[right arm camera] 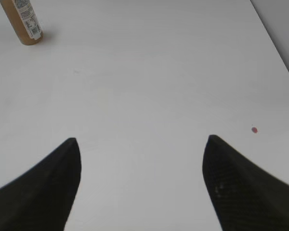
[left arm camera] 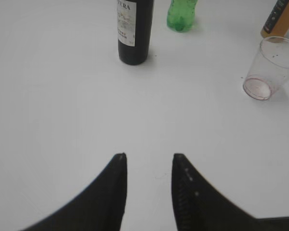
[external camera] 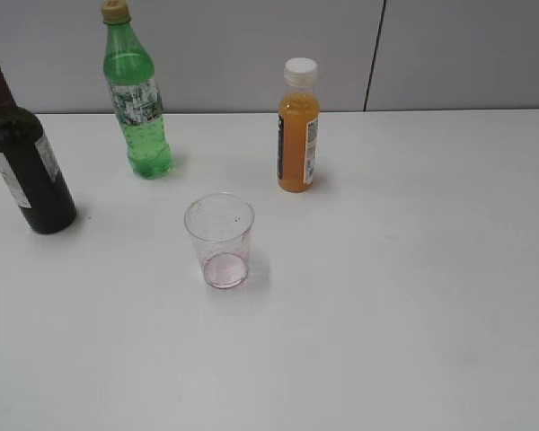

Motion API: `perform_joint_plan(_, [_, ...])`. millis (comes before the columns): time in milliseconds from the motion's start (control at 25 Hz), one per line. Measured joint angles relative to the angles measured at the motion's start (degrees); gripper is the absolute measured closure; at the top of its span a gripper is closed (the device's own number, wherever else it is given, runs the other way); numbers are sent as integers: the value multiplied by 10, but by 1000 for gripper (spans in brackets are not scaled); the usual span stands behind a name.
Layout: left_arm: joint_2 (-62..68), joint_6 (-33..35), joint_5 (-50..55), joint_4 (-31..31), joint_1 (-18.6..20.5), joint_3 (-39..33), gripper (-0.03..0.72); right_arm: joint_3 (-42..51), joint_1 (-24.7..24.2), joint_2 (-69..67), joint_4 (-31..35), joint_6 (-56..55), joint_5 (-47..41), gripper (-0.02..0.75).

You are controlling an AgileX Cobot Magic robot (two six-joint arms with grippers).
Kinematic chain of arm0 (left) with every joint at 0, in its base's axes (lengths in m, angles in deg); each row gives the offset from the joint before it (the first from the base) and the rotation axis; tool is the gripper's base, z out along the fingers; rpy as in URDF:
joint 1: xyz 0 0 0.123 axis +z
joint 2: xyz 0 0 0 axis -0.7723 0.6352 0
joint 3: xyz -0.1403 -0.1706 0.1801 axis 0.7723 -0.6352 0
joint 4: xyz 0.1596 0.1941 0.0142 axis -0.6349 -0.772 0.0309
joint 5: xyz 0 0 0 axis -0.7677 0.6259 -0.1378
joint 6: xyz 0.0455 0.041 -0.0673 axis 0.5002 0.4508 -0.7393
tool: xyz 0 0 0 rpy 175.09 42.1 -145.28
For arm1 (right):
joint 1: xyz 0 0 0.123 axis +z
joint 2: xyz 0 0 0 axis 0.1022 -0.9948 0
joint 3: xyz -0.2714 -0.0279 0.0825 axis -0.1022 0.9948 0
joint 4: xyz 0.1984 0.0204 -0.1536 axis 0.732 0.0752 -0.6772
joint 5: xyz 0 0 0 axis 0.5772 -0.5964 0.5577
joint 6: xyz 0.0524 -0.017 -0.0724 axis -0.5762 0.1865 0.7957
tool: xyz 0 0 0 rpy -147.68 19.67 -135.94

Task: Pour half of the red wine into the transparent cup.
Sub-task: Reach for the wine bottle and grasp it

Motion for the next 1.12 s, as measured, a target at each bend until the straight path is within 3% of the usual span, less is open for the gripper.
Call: perform_joint_plan(1120, [0, 0, 0, 1, 0, 0, 449, 1, 0, 0, 1, 0, 0, 147])
